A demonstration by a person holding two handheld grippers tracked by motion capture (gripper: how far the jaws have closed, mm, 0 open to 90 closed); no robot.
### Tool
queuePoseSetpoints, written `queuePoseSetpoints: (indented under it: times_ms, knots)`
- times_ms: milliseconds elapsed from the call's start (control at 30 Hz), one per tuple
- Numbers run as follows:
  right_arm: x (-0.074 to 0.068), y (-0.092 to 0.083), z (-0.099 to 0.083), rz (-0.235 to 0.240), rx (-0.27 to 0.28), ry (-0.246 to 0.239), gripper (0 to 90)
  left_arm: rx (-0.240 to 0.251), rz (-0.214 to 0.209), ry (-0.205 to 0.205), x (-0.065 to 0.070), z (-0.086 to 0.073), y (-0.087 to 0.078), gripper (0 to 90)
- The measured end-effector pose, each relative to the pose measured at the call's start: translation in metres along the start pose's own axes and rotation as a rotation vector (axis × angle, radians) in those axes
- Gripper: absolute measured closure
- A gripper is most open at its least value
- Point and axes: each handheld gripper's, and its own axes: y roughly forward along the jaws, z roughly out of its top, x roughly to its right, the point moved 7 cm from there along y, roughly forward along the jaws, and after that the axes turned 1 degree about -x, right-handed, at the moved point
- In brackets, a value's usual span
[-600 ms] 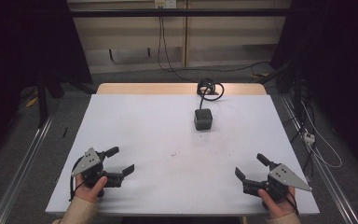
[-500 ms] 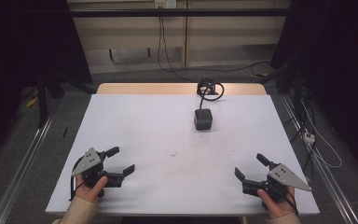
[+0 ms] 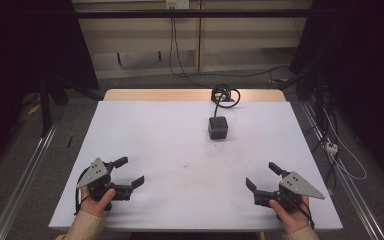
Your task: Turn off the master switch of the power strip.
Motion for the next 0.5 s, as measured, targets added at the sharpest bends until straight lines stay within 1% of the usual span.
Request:
queuePoseSetpoints:
  times_ms: [133, 233, 333, 500]
  knots:
    - [0.001, 0.006, 0.005, 0.000, 0.000, -0.003, 5.6, 0.001, -0.010, -0.002, 0.001, 0.000, 0.001, 5.7]
    - [0.001, 0.011, 0.005, 0.000, -0.011, -0.027, 6.6, 0.002, -0.009, -0.002, 0.000, 0.000, 0.001, 5.7]
    - [0.001, 0.017, 0.006, 0.008, -0.018, -0.017, 6.7, 0.003, -0.011, -0.006, 0.001, 0.000, 0.001, 5.7]
    - [-0.001, 0.024, 0.009, 0.022, -0.022, -0.022, 7.6, 0.002, -0.011, -0.003, 0.001, 0.000, 0.001, 5.7]
